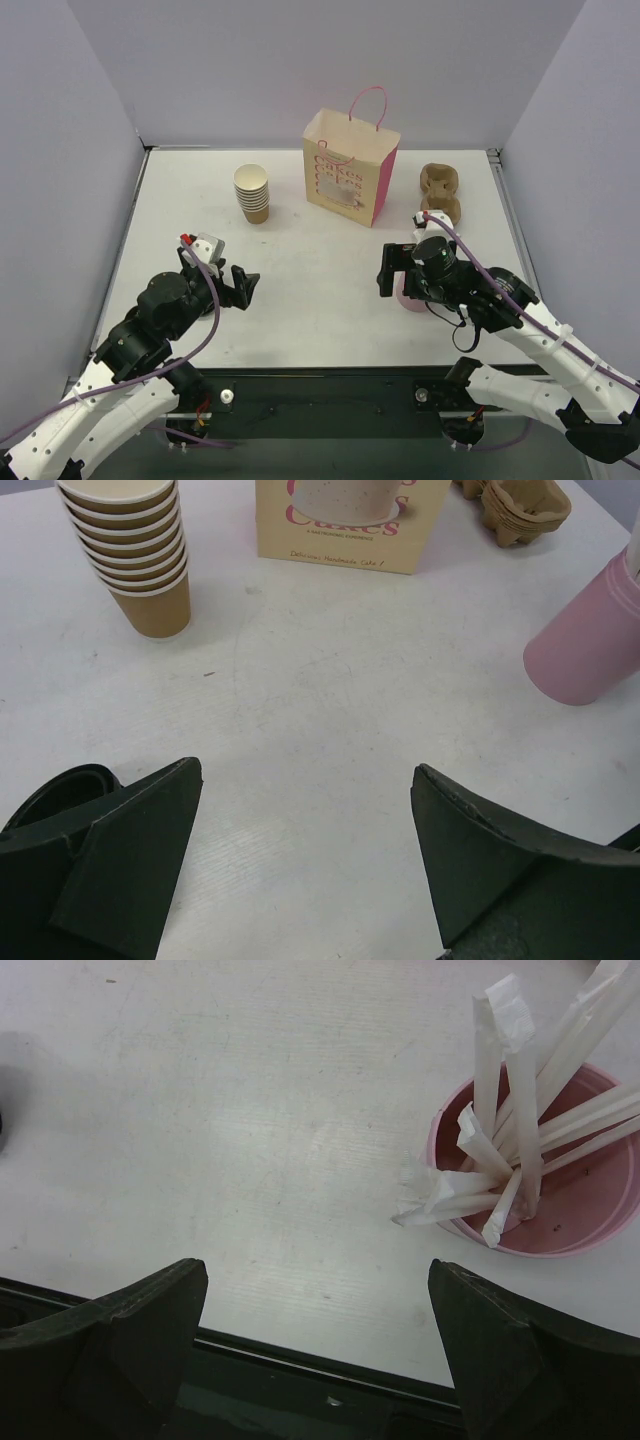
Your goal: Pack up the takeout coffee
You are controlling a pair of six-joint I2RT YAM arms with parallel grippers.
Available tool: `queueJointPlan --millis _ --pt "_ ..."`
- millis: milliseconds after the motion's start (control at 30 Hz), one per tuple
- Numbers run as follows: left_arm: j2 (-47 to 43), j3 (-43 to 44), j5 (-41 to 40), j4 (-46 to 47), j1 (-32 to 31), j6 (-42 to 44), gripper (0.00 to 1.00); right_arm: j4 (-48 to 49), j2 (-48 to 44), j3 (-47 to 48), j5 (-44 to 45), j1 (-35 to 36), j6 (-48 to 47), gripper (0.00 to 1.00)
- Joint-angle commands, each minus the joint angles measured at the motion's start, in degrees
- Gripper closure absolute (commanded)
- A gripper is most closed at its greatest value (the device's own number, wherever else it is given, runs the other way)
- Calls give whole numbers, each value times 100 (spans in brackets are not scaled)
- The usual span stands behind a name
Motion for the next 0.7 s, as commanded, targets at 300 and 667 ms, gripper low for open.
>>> queueJointPlan --millis 300,667 --pt "1299 1234 -588 576 -5 133 5 -65 -209 267 -96 -3 -199 1" --pt "4736 3739 913 770 1954 273 19 278 -455 91 -896 24 -788 12"
